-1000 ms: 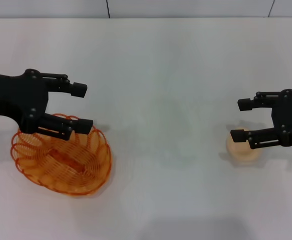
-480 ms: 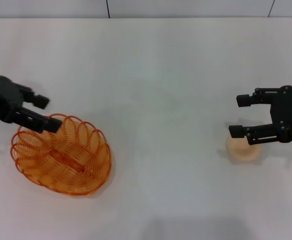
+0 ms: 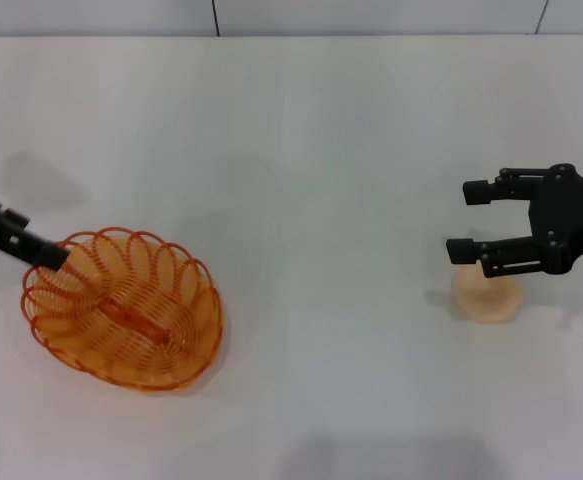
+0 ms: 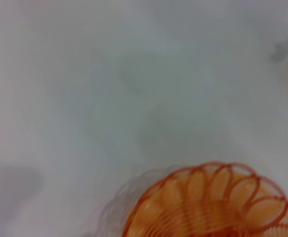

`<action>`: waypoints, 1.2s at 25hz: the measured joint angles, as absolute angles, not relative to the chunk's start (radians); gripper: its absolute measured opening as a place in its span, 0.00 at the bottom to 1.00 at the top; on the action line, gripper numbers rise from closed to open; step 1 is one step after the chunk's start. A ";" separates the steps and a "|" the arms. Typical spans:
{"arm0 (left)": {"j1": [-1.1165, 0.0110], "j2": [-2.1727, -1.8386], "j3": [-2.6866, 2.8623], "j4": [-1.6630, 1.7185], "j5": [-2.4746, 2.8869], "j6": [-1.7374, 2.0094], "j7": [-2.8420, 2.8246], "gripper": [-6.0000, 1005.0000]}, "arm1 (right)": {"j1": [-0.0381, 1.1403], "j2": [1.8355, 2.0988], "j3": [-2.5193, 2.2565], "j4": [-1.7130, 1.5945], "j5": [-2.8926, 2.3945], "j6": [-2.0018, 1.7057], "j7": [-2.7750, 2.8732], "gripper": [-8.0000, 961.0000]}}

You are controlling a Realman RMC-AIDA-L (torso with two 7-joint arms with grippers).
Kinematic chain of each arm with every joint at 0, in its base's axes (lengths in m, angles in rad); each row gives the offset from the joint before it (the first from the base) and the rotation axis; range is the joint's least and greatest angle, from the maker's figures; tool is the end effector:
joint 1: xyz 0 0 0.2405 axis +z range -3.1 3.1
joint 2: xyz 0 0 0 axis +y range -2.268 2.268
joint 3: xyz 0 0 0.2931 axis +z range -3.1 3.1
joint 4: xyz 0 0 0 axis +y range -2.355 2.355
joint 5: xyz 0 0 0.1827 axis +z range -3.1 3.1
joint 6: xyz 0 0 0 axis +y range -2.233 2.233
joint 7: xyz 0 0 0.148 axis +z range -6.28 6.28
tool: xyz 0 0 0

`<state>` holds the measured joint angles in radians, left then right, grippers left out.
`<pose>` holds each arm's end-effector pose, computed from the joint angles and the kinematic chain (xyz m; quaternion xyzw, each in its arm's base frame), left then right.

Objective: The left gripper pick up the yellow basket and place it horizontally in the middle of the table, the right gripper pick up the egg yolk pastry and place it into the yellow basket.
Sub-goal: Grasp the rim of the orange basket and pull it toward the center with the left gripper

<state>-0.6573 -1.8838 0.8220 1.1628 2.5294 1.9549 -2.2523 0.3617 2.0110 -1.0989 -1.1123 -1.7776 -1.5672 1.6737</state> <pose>-0.2692 0.3424 0.0948 -0.9003 -0.4104 0.1118 0.0929 0.2447 0.3067 0.0148 -0.9626 0.1593 0.1920 0.1059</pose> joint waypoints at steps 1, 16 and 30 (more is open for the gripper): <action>-0.658 -1.886 0.822 1.162 2.548 1.955 -2.254 0.87 | 0.366 2.011 -1.098 -1.104 -1.777 -1.567 1.673 0.85; -0.641 -1.897 0.818 1.128 2.671 1.859 -2.230 0.87 | 0.368 2.013 -1.104 -1.092 -1.755 -1.569 1.676 0.85; -0.649 -1.939 0.823 0.987 2.700 1.703 -2.198 0.87 | 0.367 2.013 -1.111 -1.091 -1.750 -1.577 1.677 0.85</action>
<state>-0.6486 -1.9395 0.8234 0.9874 2.6998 1.7026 -2.1975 0.3674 2.0126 -1.1114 -1.0905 -1.7502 -1.5768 1.6767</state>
